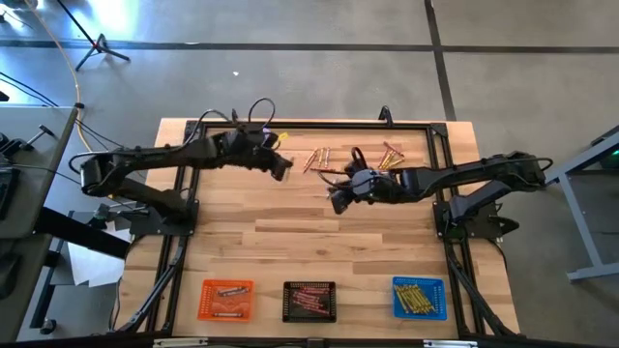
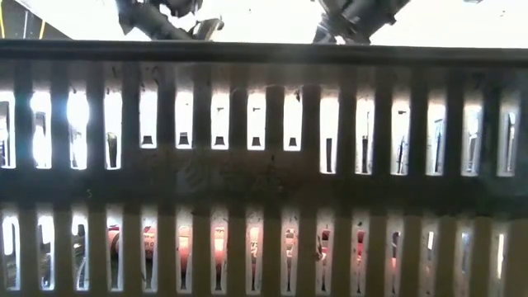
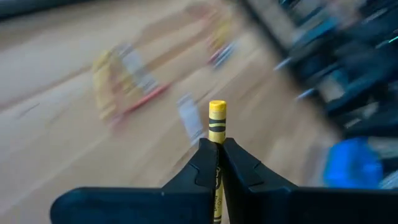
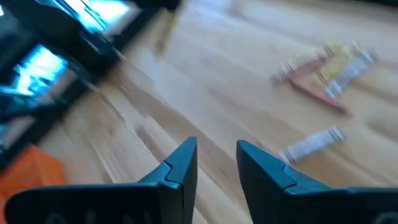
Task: Sort crayons
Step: Put the yellow crayon into the blue bin
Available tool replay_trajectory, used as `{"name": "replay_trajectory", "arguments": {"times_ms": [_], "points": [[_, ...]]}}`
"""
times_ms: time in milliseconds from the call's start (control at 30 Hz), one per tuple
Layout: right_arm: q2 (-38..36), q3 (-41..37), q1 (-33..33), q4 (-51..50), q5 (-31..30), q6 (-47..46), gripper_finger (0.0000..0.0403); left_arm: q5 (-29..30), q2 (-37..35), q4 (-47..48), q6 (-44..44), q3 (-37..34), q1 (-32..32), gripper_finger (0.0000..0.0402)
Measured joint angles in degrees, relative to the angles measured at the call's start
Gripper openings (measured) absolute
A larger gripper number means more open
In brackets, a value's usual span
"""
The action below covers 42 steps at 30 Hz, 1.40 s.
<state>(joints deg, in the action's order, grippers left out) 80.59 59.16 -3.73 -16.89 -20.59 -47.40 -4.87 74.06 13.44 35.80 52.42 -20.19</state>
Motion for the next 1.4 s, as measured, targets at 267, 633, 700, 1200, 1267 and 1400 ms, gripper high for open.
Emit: {"name": "replay_trajectory", "arguments": {"times_ms": [267, 633, 700, 1200, 1267, 1400], "points": [[2.6, 0.0, 0.0, 13.6, -0.4, 7.3, 0.0160, 10.7, -0.2, -13.3, 4.7, 0.0, 7.6, 0.0000], [5.4, 0.0, 0.2, 23.0, -1.6, 0.1, 0.0194, 19.3, -0.2, -14.0, 9.1, 0.0, 15.5, 0.0000], [5.4, 0.0, 0.2, 23.3, -2.0, -0.6, 0.0194, 20.4, -0.2, -14.8, 9.5, 0.0, 16.4, 0.0000], [7.3, 0.0, 0.1, 28.7, -0.3, -0.6, 0.0194, 21.1, -0.2, -18.9, 10.6, 0.0, 18.8, 0.0000], [7.4, 0.0, 0.1, 28.9, 0.1, -0.6, 0.0194, 21.1, -0.1, -19.0, 10.6, 0.0, 18.7, 0.0000], [8.0, 0.0, 0.2, 29.5, 1.2, -0.3, 0.0181, 21.0, 1.2, -19.0, 10.6, 0.1, 18.7, 0.0000]]}}
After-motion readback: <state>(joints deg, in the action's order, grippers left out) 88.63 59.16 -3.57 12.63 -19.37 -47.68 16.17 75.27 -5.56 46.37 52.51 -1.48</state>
